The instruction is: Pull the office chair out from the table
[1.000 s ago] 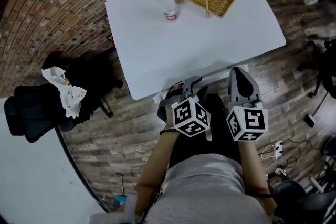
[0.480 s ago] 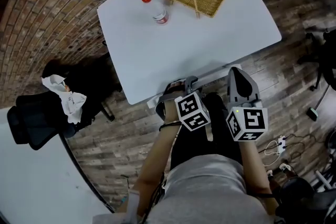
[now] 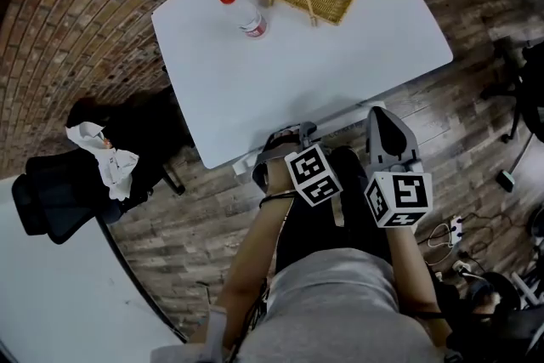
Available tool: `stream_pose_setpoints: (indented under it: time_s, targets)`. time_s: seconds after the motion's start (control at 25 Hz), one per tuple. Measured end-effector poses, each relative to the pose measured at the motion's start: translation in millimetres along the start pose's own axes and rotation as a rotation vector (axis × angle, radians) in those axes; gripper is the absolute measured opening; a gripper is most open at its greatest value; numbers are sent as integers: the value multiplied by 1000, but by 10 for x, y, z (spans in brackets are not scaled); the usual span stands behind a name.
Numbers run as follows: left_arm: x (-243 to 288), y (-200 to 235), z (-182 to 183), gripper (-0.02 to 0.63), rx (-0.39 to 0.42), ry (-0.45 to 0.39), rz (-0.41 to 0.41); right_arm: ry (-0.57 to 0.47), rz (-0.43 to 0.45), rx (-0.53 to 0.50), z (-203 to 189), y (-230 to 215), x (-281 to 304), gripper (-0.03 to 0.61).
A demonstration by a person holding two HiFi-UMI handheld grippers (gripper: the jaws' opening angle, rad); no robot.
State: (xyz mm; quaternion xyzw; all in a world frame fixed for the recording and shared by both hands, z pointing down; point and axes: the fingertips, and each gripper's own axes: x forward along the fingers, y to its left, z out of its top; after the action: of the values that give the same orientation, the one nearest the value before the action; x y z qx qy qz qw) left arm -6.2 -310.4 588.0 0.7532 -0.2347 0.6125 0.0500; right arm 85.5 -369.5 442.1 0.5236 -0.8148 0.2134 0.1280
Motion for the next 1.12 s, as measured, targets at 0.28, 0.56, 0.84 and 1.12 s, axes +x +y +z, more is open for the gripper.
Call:
stream_pose_setpoints:
  time_s: [0.28,0.56,0.84,1.12]
  targets:
    - [-5,21,-16,92,-46,30,20,3,10,0,-1,17,-7,15]
    - [6,17,-14,92,-70,49,18,-1,17,-4,-19,69,-59,15]
    - [-18,-64,-5,89,-86,57,7,-12,3,9,-50,123,-151,15]
    - [-52,-261,8,87,-80,65,-2,-42,-53,38,-101,80,-266,15]
